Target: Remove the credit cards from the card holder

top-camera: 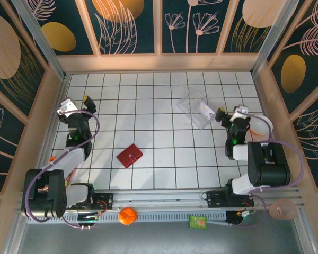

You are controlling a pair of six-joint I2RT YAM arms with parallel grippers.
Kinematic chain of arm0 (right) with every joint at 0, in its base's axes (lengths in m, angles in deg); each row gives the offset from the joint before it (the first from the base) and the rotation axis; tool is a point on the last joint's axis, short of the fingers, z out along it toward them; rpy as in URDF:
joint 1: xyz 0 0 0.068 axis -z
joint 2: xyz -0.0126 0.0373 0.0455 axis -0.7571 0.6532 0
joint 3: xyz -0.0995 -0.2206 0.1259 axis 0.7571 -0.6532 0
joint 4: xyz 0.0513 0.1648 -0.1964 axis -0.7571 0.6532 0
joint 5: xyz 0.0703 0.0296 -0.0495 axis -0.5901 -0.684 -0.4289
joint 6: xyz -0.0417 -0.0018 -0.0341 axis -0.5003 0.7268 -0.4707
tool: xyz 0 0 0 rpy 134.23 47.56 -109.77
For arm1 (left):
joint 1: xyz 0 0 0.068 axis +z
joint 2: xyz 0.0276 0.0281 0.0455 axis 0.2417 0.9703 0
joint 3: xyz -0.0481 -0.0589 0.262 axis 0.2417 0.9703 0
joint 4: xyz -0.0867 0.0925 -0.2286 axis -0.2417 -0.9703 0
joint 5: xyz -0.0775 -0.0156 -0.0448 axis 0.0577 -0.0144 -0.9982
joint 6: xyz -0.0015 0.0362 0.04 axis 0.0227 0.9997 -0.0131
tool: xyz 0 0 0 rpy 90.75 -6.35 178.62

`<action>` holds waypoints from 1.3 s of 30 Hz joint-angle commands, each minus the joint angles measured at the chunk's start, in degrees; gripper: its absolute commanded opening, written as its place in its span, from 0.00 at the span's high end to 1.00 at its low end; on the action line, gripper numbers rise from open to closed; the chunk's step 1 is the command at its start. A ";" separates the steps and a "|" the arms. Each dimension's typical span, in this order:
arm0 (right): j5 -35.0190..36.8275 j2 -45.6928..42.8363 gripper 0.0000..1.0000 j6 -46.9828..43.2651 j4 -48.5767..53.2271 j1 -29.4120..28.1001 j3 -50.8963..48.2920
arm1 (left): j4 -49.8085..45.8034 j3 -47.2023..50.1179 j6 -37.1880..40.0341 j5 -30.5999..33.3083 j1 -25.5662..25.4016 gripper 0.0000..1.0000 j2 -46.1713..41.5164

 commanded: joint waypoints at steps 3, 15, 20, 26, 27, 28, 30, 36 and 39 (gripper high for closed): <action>21.83 -3.75 0.01 16.12 26.13 -2.23 12.15 | -11.20 -2.18 -19.68 5.25 0.23 0.01 -4.22; 0.84 -9.51 0.01 29.48 29.47 -1.32 14.10 | -16.22 -3.19 -30.17 -11.46 0.57 0.01 -8.96; -5.89 -9.29 0.01 33.24 38.36 -0.16 18.21 | -20.97 -6.93 -30.55 -19.54 0.64 0.01 -5.40; -18.54 -6.80 0.15 34.26 45.39 -0.24 20.53 | -29.41 -12.04 -29.72 -28.14 0.57 0.10 -1.55; -19.15 -6.53 0.18 34.81 45.92 -0.43 20.28 | -29.43 -12.20 -29.47 -29.75 0.57 0.16 -1.05; -20.04 -6.50 0.22 35.36 45.69 -0.57 19.66 | -29.31 -12.23 -29.46 -30.86 0.57 0.21 -0.73; -20.59 -7.06 0.27 35.47 44.76 -1.73 17.75 | -28.56 -11.66 -29.63 -33.17 0.46 0.28 -0.48; -14.78 -7.70 0.26 35.60 48.39 -9.53 14.84 | -25.48 -9.60 -30.03 -37.78 0.48 0.27 -0.43; -13.41 -6.55 0.26 36.86 48.56 -12.78 13.83 | -24.94 -9.16 -29.90 -38.68 0.33 0.27 -0.25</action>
